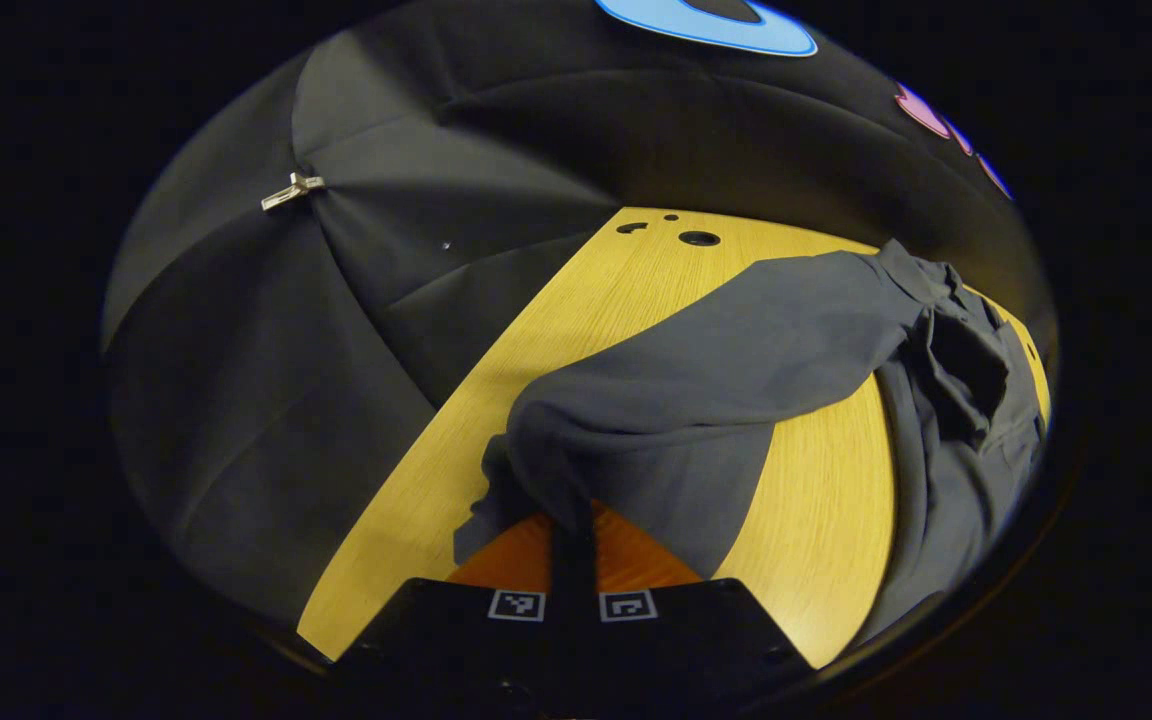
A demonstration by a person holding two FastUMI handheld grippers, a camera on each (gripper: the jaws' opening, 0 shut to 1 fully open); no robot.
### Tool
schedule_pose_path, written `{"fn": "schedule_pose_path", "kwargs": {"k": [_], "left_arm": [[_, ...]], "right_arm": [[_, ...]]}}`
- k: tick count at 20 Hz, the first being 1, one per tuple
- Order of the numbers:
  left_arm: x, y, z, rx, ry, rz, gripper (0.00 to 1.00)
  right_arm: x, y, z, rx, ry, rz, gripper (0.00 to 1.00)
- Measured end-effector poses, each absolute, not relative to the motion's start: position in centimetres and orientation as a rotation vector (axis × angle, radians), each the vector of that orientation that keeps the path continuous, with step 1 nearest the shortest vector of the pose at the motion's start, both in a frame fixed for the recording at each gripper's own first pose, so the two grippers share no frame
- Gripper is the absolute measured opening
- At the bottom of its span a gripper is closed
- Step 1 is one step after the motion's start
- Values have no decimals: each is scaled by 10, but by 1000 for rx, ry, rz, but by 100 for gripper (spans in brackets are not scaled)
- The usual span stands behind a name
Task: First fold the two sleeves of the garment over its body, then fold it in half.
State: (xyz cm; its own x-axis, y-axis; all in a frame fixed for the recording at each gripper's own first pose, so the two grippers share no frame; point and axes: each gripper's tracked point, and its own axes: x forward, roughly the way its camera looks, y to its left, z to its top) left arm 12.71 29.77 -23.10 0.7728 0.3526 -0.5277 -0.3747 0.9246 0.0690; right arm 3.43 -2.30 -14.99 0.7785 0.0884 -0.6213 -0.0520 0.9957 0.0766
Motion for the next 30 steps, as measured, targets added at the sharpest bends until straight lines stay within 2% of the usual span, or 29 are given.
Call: {"fn": "schedule_pose_path", "kwargs": {"k": [6,15,22,30], "left_arm": [[139,254,-167,-114,460,351,5],[188,127,-48,-60,289,127,5],[224,-4,-32,-102,292,-67,5],[252,-138,-47,-110,340,-278,5]], "right_arm": [[48,-30,-159,93,695,104,99],[59,-51,-183,147,732,109,99],[61,-65,-212,190,777,99,99],[58,-76,-232,233,830,86,99]]}}
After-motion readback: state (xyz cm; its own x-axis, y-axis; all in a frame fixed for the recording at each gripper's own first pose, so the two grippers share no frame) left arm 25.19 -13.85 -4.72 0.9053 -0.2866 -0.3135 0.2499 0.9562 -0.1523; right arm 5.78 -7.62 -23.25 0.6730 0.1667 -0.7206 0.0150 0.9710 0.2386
